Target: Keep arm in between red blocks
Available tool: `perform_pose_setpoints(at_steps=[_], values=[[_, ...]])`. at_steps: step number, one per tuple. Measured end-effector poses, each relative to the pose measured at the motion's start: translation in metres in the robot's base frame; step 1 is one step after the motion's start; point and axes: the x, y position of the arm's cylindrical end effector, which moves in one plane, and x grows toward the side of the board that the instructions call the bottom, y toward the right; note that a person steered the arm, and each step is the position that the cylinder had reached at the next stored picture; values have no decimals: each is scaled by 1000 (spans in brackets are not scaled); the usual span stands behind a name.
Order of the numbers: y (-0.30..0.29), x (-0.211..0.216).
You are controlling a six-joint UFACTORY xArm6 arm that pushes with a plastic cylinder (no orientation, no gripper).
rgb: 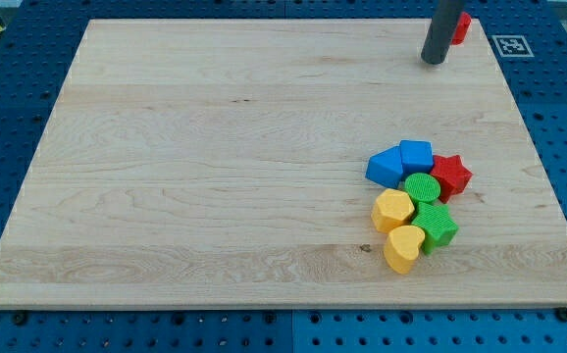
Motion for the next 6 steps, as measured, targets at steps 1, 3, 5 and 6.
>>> perform_pose_setpoints(at_steps=[1,3,5,6], values=[[0,8],[10,64],[13,108],[13,108]])
